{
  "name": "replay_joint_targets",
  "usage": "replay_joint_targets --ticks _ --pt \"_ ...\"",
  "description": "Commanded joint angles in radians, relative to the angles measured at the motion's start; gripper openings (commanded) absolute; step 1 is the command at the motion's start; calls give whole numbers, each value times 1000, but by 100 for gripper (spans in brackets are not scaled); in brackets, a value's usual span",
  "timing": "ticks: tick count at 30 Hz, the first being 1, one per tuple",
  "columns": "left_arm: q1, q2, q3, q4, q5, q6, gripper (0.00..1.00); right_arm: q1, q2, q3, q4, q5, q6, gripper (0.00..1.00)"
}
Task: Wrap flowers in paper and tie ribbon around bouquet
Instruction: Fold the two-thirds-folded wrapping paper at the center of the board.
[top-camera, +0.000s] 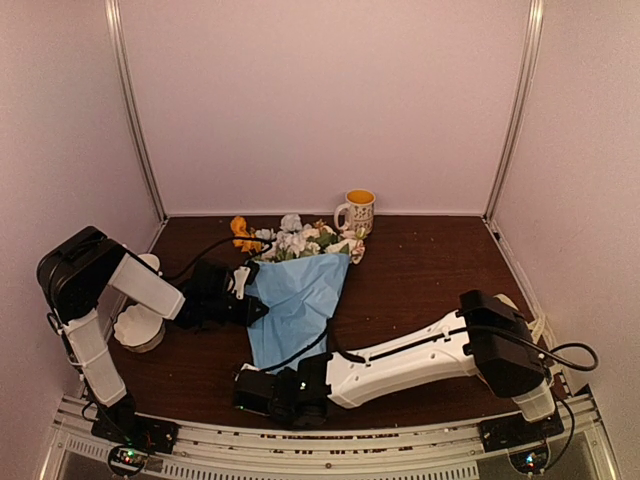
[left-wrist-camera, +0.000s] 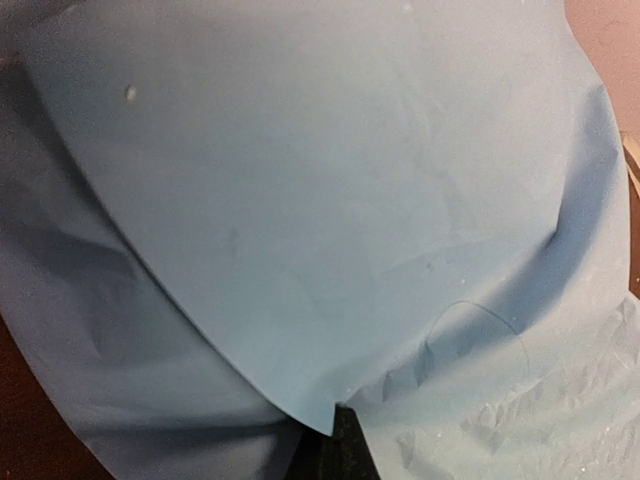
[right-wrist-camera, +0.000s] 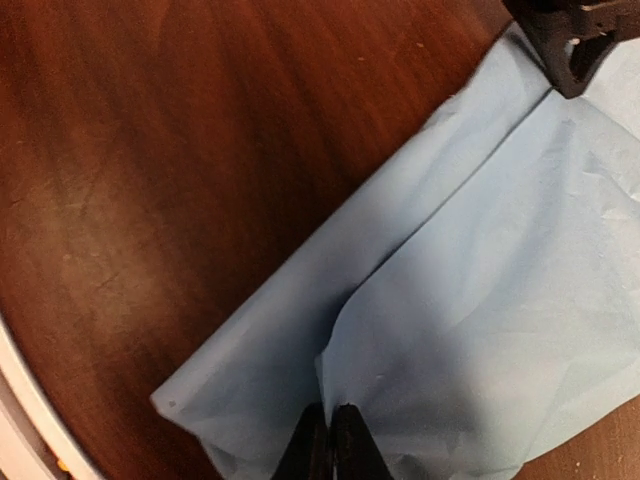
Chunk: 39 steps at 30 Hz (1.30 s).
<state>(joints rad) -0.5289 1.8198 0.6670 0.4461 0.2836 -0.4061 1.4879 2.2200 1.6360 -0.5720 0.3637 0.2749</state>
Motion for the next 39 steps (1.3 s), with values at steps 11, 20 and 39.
replay_joint_targets --ticks 11,20,39 --pt "20 68 -38 -175 -55 16 0 -73 -475 -424 350 -381 171 54" --pt "20 69 -38 -179 -50 18 0 -450 -491 -653 533 -459 560 99" --pt "21 25 7 -268 -30 53 0 -529 -192 -522 822 -658 647 13"
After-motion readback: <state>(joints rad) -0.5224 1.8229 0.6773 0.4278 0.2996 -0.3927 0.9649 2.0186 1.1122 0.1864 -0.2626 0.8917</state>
